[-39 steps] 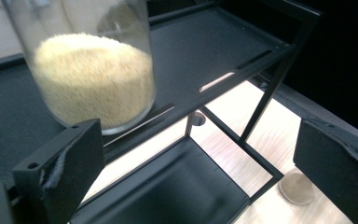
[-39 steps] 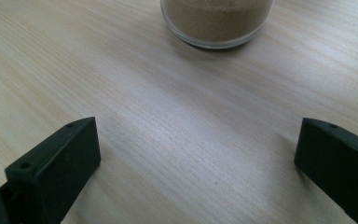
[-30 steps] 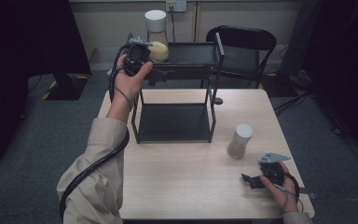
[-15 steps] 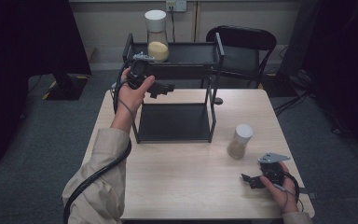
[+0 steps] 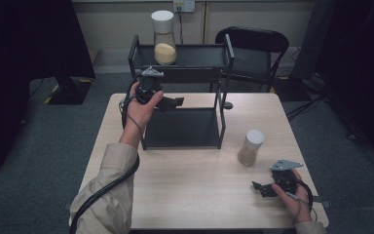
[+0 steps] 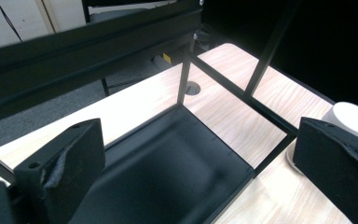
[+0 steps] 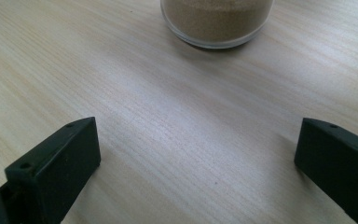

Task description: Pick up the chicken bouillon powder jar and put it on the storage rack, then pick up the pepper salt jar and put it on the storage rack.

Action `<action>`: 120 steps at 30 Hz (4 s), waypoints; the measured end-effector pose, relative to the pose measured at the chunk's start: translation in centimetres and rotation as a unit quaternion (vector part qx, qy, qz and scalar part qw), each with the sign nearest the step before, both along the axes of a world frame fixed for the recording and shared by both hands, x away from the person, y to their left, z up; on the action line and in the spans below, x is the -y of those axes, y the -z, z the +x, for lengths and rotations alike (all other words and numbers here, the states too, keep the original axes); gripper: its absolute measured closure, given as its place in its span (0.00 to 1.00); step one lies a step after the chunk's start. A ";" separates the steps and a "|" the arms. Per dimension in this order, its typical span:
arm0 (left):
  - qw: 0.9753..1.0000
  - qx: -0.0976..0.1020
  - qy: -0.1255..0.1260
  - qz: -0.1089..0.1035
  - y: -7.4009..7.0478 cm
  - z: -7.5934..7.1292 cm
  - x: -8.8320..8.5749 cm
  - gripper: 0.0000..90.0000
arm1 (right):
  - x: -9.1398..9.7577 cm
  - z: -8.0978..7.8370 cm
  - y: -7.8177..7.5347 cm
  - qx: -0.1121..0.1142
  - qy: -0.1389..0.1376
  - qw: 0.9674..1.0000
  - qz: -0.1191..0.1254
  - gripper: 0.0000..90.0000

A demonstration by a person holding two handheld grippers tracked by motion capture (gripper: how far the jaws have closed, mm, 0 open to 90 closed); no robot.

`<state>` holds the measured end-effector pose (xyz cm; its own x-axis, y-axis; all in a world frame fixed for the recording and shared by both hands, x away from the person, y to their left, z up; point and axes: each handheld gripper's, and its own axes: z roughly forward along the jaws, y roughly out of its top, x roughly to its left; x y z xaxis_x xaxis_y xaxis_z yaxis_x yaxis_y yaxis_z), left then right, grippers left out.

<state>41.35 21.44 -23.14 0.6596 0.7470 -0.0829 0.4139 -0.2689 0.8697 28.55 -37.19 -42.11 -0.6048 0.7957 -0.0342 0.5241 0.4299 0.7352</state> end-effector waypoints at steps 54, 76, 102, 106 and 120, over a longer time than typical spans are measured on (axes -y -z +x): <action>0.999 -0.039 0.006 0.000 13.5 -3.3 -1.7 0.03 | 0.0 0.0 0.0 -0.001 0.000 1.000 0.000 0.00; 0.997 -0.063 0.045 0.016 17.9 -6.0 -2.0 0.03 | 0.0 0.0 0.0 -0.001 0.001 1.000 0.000 0.00; 0.991 -0.048 0.056 0.115 19.3 -9.4 -1.6 0.00 | 0.0 0.0 0.0 -0.001 0.000 1.000 0.000 0.00; 0.991 -0.048 0.051 0.114 19.3 -9.7 -1.5 0.00 | 0.0 0.0 0.0 -0.001 0.000 1.000 0.000 0.00; 0.991 -0.049 0.051 0.114 19.3 -9.7 -1.5 0.00 | 0.1 0.8 -0.4 -0.002 -0.001 1.000 -0.002 0.03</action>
